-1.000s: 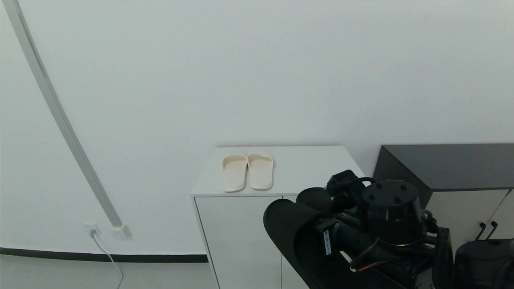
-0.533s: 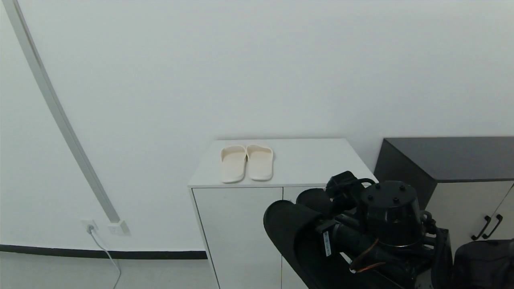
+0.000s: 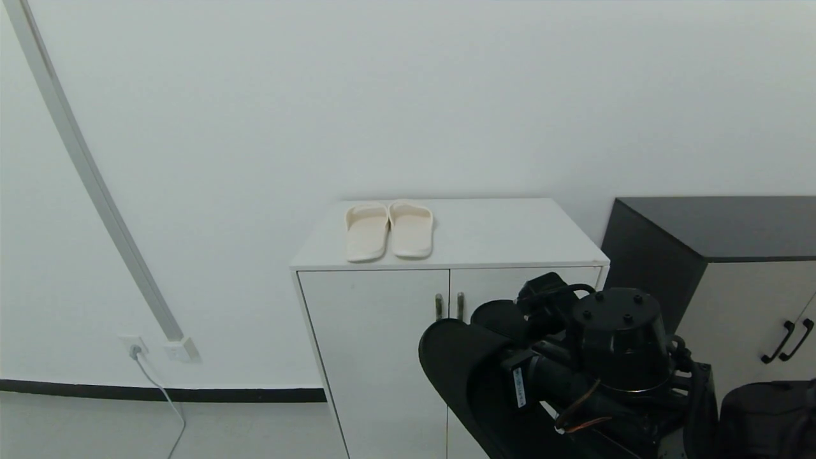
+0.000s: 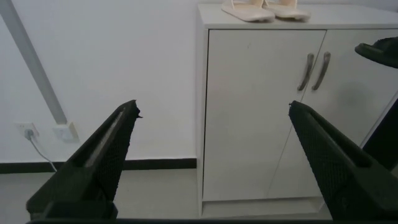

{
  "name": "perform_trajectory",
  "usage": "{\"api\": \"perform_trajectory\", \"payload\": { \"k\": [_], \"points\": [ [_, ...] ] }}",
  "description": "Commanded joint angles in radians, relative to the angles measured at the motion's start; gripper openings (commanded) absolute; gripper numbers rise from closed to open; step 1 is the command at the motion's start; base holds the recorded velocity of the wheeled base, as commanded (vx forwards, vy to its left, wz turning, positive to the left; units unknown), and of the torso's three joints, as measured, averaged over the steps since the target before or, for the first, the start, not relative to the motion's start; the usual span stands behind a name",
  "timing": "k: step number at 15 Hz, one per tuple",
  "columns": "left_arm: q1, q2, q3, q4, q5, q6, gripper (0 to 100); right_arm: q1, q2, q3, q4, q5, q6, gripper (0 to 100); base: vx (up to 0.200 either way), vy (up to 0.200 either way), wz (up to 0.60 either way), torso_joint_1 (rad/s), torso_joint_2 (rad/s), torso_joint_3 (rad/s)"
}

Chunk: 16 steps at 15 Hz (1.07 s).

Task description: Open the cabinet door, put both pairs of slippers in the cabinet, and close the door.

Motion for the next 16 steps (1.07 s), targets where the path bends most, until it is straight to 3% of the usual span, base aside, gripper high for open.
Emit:
{"api": "perform_trajectory", "payload": {
  "k": [1,16],
  "points": [
    [0.000,0.001,0.000,-0.002,0.001,0.000,100,0.001,0.002,0.000,-0.001,0.000,0.000,0,0.000,0.000,0.00,-0.227,0.54,0.315],
    [0.000,0.001,0.000,0.000,0.001,0.000,100,0.001,0.008,0.017,-0.001,0.000,-0.001,0,0.000,0.000,0.00,-0.176,0.50,0.321]
  ]
}}
